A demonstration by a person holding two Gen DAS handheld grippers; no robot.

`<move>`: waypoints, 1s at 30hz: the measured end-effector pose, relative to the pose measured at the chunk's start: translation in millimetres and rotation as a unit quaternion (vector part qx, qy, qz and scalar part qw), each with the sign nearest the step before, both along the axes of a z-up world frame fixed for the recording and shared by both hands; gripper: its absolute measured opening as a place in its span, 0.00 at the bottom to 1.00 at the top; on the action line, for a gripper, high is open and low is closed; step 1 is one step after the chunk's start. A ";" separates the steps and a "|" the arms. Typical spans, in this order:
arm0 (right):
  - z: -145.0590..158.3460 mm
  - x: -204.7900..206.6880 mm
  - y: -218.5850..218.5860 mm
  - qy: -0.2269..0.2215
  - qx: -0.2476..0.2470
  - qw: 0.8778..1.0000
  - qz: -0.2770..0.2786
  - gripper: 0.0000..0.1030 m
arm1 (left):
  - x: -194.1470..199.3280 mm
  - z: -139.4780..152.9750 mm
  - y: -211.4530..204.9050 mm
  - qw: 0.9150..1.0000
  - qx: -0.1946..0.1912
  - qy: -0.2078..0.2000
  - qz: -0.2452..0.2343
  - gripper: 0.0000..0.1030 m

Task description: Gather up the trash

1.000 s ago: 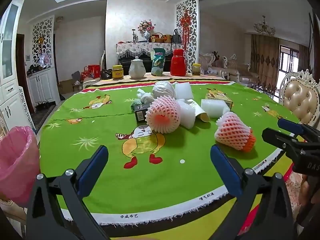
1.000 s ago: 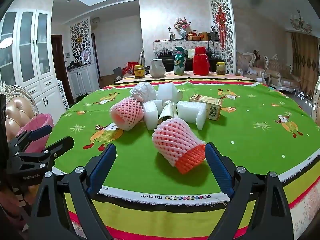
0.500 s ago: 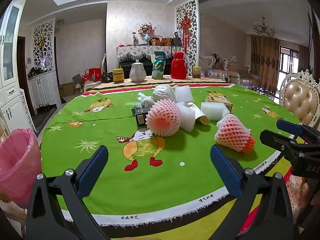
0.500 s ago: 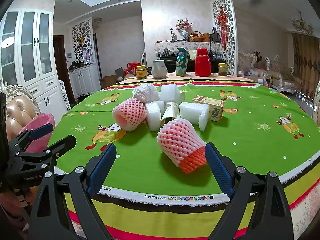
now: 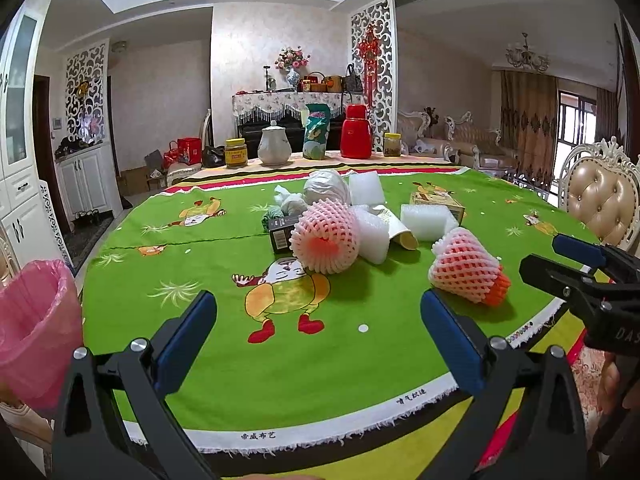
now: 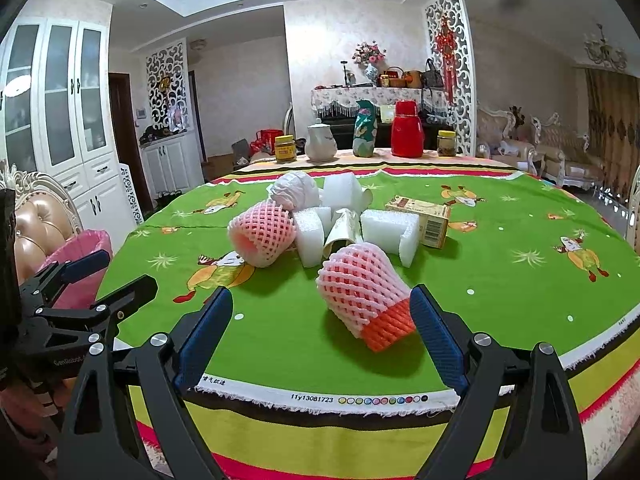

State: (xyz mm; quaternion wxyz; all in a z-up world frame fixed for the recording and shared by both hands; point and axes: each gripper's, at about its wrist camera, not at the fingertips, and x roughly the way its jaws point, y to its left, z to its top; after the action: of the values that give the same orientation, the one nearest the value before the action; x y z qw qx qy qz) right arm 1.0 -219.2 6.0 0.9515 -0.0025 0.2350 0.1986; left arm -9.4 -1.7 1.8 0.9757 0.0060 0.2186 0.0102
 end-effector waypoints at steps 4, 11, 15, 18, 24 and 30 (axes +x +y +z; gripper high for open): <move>0.1 -0.1 0.1 0.000 0.001 1.000 0.000 0.82 | -0.1 -0.5 -0.2 1.000 0.000 -0.001 0.000 0.96; 0.3 0.0 -1.1 -0.002 0.004 1.000 0.000 0.82 | 0.1 -0.5 -0.6 1.000 0.001 -0.002 0.000 0.96; 0.4 -0.1 -1.0 -0.002 0.004 1.000 -0.001 0.82 | -0.7 -0.4 -0.4 1.000 0.002 -0.004 0.000 0.96; 0.6 -0.2 -1.9 -0.003 0.007 1.000 -0.001 0.82 | -0.6 -1.7 -1.0 1.000 0.003 -0.005 0.000 0.96; 0.4 -0.3 -1.9 -0.003 0.007 1.000 -0.002 0.82 | -1.3 -2.2 -1.7 1.000 0.005 -0.006 0.000 0.96; 0.2 -0.3 -2.0 -0.003 0.008 1.000 -0.001 0.82 | -2.7 -1.5 -2.3 1.000 0.005 -0.010 0.000 0.96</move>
State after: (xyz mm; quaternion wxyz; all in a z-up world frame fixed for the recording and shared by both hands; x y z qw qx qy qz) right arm 0.7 -221.2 6.2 0.9525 0.0046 0.2303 0.1991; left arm -12.0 -4.0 0.2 0.9778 0.0110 0.2089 0.0116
